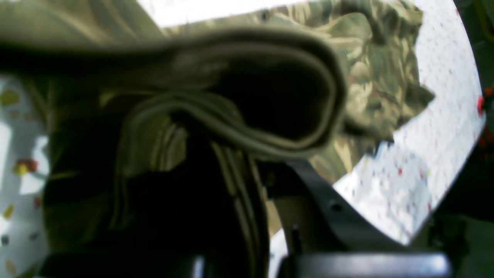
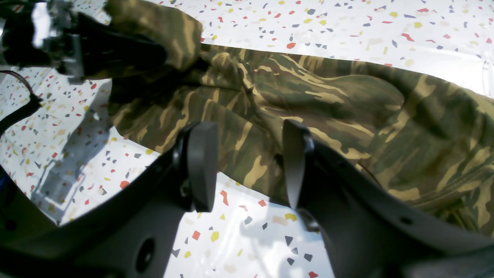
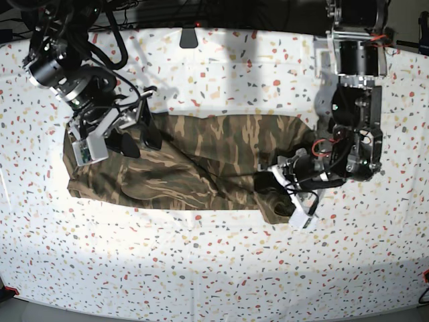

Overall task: Fold the T-shirt properly
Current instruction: 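Fold the left-held end over toward the right gripper's folded end, then grasp the folded bundle edges with both grippers and lift, then fold the bundle over once more with both grippers and press it flat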

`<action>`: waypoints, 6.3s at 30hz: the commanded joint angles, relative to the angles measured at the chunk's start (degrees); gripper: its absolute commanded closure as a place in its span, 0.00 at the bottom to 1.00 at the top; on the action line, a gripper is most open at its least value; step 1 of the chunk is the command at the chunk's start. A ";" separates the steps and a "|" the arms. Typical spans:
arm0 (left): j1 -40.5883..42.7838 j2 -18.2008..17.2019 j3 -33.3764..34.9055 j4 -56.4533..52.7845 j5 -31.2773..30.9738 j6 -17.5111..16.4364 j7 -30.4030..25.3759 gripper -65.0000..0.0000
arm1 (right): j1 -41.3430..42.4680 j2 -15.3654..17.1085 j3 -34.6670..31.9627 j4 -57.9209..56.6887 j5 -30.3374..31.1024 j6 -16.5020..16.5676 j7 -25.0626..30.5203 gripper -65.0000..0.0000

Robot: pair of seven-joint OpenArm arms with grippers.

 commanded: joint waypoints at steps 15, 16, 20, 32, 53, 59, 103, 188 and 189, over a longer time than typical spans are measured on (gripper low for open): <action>-1.53 11.13 -0.17 1.05 12.26 4.07 -2.08 1.00 | 0.35 0.28 0.07 1.16 1.38 0.30 1.40 0.58; -1.53 11.10 0.26 1.05 10.69 4.02 -2.23 0.98 | 0.37 0.28 0.02 1.16 1.38 0.30 1.49 0.58; -1.57 11.08 2.23 1.05 6.69 4.00 -2.67 0.61 | 0.55 0.31 0.02 1.16 1.38 0.30 1.53 0.58; -1.95 11.08 12.72 1.05 5.38 4.02 -5.84 0.52 | 0.68 0.28 0.02 1.16 1.36 0.30 1.55 0.58; -11.19 6.97 17.81 1.01 22.67 6.19 5.07 0.52 | 1.62 0.28 0.02 1.16 1.31 0.30 2.80 0.58; -4.00 3.04 17.81 0.55 26.84 7.65 -10.19 0.53 | 1.64 0.31 0.02 1.16 1.25 0.30 2.84 0.58; -12.83 -0.22 17.77 -24.68 31.82 20.09 -11.80 0.62 | 31.30 13.97 12.28 -70.20 11.91 0.30 -1.46 0.58; 4.31 -23.12 17.77 5.66 40.68 26.49 7.30 0.62 | 57.09 -14.89 -35.15 -69.99 35.71 0.30 -5.92 0.47; 4.28 -23.10 17.77 5.66 40.68 26.51 7.30 0.62 | 57.37 -14.89 -33.03 -69.99 31.89 0.30 -3.61 0.47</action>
